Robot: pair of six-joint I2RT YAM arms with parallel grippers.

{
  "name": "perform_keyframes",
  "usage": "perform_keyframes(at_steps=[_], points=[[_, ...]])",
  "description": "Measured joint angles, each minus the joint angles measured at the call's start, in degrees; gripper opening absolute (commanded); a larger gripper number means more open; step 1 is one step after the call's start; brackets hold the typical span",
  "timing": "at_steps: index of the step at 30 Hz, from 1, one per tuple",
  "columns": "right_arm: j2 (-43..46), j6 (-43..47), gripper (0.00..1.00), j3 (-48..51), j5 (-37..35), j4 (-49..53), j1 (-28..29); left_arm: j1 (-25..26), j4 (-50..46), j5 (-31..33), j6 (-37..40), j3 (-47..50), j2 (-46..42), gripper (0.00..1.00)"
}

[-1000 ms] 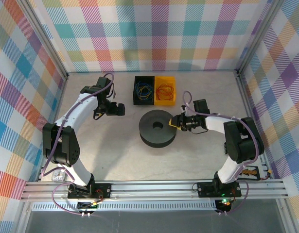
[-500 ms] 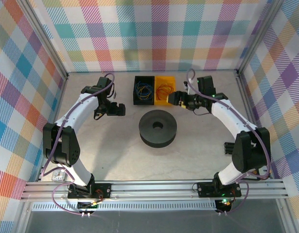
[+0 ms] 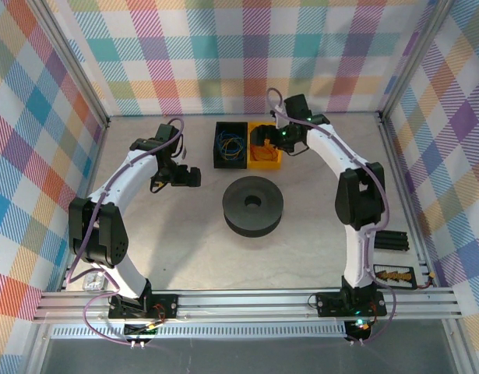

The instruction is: Wrap the cables

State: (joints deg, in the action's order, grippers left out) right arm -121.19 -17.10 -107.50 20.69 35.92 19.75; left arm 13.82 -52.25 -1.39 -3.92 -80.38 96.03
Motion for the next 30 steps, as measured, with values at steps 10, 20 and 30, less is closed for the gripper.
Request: perform_keyframes(at_steps=[10, 20, 30], points=[[-2.78, -6.23, 0.85, -1.16, -3.78, 2.64, 2.1, 0.02, 0.11, 0.15, 0.33, 0.0, 0.0, 1.0], [-5.62, -15.8, 0.79, -3.08, -6.73, 1.25, 2.36, 0.02, 0.39, 0.15, 0.39, 0.17, 0.0, 1.0], [-6.93, -19.37, 0.71, -4.66, -9.79, 1.2, 2.36, 0.02, 1.55, 0.13, 0.61, 0.76, 0.0, 1.0]])
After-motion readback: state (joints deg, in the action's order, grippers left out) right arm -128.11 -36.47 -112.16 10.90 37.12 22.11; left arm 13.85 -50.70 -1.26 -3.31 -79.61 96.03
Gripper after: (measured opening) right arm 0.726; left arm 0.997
